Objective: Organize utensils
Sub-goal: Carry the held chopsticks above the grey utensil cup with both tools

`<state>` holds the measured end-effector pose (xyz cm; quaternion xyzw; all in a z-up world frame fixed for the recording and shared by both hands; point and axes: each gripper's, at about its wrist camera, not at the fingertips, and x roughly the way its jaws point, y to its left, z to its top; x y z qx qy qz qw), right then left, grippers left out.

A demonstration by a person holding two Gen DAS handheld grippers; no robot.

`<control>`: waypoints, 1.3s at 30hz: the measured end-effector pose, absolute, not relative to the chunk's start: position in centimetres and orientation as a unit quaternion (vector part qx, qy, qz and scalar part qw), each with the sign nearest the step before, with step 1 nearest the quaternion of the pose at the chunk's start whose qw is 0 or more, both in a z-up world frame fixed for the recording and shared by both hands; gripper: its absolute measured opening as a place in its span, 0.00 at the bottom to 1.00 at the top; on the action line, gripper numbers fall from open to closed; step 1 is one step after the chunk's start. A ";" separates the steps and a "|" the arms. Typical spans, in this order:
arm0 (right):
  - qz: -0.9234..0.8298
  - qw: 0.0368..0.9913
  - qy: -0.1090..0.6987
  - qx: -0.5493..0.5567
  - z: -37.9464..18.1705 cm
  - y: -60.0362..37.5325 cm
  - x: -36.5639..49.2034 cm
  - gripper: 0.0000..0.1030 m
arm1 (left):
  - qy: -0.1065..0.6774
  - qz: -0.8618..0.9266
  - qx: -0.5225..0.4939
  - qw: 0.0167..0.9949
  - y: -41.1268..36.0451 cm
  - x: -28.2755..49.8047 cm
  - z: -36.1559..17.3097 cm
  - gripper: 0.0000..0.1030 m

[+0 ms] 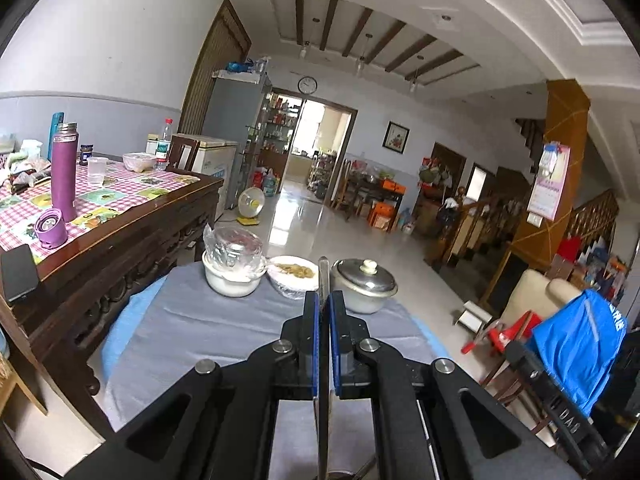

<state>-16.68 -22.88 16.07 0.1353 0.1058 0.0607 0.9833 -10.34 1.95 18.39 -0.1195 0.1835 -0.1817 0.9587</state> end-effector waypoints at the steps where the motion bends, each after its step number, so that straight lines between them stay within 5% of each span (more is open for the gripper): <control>1: 0.061 0.983 0.107 0.133 15.9 -22.7 -16.6 0.06 | 0.178 -0.183 -0.125 0.959 2.0 -10.4 18.3 0.05; 13: 0.063 0.982 0.121 0.128 14.1 -22.1 -16.6 0.06 | 0.103 -0.184 -0.183 0.960 1.5 -11.6 15.8 0.05; 39: 0.073 0.975 0.166 0.127 10.6 -21.8 -16.8 0.06 | 0.142 -0.125 -0.134 0.973 -1.6 -11.1 9.3 0.05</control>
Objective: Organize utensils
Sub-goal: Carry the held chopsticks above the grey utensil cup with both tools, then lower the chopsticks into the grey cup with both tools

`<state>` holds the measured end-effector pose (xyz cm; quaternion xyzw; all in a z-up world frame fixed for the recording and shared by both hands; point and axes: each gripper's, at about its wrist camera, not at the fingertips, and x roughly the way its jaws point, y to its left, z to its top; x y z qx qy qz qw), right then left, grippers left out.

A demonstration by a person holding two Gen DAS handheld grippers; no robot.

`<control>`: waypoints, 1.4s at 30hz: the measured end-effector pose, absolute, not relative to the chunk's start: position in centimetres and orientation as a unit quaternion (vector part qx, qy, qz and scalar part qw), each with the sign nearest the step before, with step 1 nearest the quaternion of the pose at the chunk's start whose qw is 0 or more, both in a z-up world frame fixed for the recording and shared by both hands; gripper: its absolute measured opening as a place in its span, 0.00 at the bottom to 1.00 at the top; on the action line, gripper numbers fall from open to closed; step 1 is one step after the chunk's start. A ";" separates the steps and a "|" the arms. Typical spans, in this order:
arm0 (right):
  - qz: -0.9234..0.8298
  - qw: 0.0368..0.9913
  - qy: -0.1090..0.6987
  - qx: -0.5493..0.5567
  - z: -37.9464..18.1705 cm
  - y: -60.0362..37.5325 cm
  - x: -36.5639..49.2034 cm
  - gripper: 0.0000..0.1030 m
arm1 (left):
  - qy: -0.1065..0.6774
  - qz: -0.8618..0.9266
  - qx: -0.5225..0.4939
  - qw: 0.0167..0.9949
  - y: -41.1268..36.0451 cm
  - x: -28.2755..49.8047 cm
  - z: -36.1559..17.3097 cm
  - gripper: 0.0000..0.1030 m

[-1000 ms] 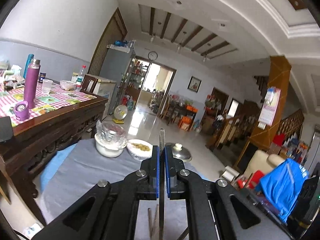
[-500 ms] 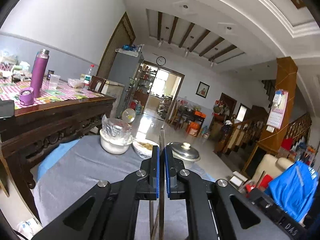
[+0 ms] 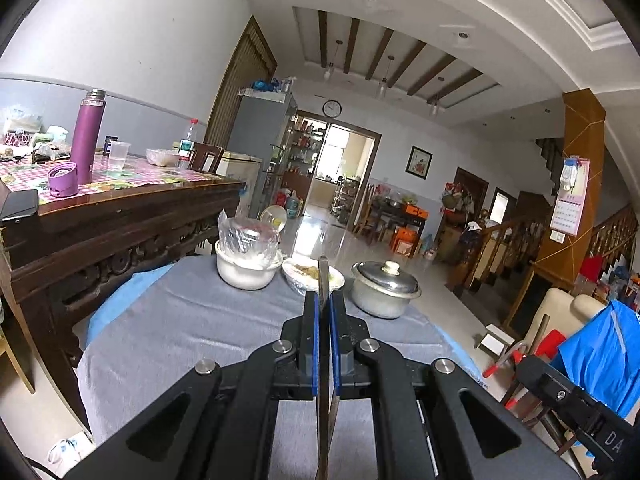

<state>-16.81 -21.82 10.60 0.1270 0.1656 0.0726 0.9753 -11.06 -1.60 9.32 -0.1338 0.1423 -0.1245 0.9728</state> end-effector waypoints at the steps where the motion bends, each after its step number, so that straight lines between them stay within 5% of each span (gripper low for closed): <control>1: 0.074 0.975 0.168 0.127 10.5 -21.7 -16.7 0.06 | 0.144 -0.126 -0.134 0.972 -1.7 -11.0 9.3 0.05; 36: 0.078 0.965 0.222 0.117 7.3 -20.9 -15.6 0.08 | 0.221 -0.122 -0.101 0.962 -1.7 -10.8 7.2 0.06; 39: 0.082 0.963 0.227 0.117 7.2 -20.7 -15.6 0.08 | 0.228 -0.114 -0.100 0.962 -1.3 -10.8 7.0 0.17; 41: 0.085 0.962 0.231 0.117 7.0 -20.6 -15.6 0.08 | 0.229 -0.104 -0.098 0.963 -0.9 -10.9 7.0 0.40; 42: 0.086 0.961 0.234 0.116 7.0 -20.6 -15.6 0.08 | 0.228 -0.100 -0.097 0.964 -0.8 -10.9 6.9 0.43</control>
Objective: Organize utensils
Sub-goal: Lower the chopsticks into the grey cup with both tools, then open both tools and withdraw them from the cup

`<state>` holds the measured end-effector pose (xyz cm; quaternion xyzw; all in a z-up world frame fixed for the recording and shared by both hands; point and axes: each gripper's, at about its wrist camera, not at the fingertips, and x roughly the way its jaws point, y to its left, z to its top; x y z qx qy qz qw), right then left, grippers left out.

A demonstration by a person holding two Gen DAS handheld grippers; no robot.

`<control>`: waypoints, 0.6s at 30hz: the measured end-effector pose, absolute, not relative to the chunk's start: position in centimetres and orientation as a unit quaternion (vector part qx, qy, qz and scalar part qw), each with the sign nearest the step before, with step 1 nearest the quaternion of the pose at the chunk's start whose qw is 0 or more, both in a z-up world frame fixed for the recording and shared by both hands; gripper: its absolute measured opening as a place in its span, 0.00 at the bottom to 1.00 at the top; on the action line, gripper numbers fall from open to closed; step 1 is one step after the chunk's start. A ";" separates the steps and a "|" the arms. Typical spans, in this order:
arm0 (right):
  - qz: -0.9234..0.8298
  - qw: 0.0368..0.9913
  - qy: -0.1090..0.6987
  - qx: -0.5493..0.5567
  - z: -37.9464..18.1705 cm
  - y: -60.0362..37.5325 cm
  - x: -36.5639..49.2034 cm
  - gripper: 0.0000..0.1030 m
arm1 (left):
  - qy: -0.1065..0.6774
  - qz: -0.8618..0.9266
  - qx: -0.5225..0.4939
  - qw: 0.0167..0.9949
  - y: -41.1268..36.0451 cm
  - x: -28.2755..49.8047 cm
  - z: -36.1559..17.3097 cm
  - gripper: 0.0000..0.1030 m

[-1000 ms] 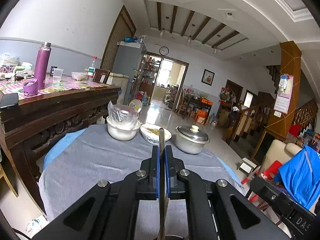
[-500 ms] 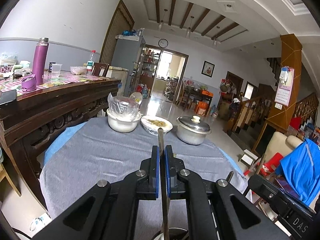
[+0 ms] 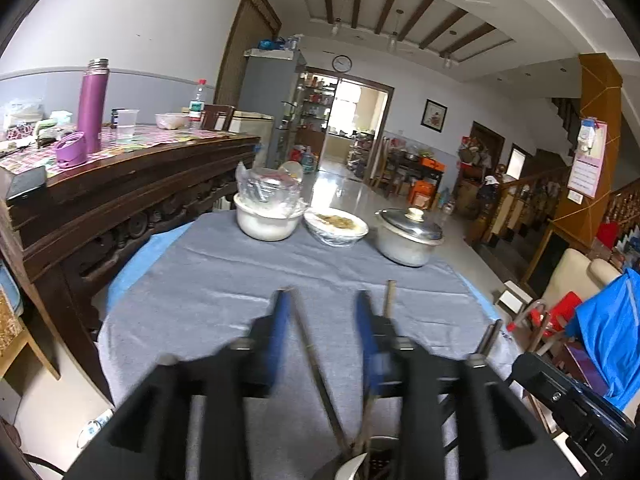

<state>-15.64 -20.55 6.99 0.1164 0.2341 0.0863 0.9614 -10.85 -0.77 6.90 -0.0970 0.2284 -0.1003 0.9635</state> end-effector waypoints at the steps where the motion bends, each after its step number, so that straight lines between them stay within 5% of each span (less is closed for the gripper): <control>1: 0.087 0.961 0.236 0.117 7.0 -20.6 -15.5 0.08 | 0.227 -0.096 -0.095 0.965 -0.6 -10.9 6.9 0.47; 5: 0.091 0.957 0.242 0.130 6.6 -20.6 -15.6 0.08 | 0.231 -0.081 -0.079 0.966 -0.1 -11.2 6.8 0.66; 12: 0.086 0.957 0.243 0.135 6.4 -20.8 -16.1 0.09 | 0.275 -0.054 -0.062 0.958 1.1 -11.2 6.4 0.77; 18: 0.081 0.957 0.239 0.141 6.2 -21.0 -17.4 0.47 | 0.315 -0.026 -0.034 0.948 1.9 -12.2 6.2 0.79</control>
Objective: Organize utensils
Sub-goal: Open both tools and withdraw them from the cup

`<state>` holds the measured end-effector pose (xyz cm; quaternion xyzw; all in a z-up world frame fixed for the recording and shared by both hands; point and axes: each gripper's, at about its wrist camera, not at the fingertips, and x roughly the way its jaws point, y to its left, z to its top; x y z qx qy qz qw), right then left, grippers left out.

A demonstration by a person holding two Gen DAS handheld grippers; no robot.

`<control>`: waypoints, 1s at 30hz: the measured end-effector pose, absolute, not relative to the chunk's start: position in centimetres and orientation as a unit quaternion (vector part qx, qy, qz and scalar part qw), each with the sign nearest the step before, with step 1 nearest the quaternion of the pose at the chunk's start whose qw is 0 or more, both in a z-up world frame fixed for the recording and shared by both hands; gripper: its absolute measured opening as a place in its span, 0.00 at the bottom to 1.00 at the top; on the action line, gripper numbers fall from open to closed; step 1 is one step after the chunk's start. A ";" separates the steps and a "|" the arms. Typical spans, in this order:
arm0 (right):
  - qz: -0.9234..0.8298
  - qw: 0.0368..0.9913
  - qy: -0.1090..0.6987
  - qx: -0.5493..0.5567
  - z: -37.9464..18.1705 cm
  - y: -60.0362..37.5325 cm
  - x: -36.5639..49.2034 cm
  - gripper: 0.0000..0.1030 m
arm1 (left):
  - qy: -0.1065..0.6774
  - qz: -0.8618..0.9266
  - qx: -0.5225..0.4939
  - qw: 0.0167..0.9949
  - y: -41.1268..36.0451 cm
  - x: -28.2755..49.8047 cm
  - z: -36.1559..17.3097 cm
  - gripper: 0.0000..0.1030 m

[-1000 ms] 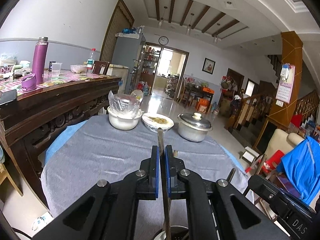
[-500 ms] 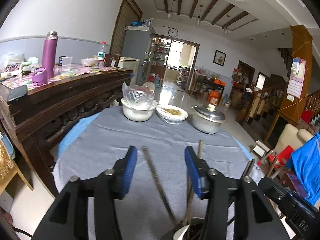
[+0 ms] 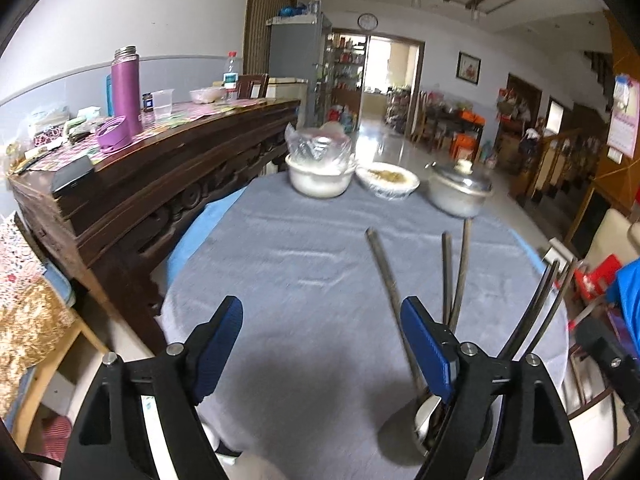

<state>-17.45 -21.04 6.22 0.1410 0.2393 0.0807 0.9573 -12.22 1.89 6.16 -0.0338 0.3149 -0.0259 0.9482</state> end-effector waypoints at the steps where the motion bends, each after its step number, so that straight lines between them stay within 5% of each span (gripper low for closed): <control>1: 0.076 0.959 0.234 0.138 6.2 -21.0 -18.0 0.47 | 0.316 -0.025 -0.032 0.948 2.0 -12.6 6.2 0.80; 30: -0.009 0.938 0.321 0.129 3.6 -20.0 -24.4 0.55 | 0.309 0.000 0.072 0.948 0.6 -21.6 7.7 0.85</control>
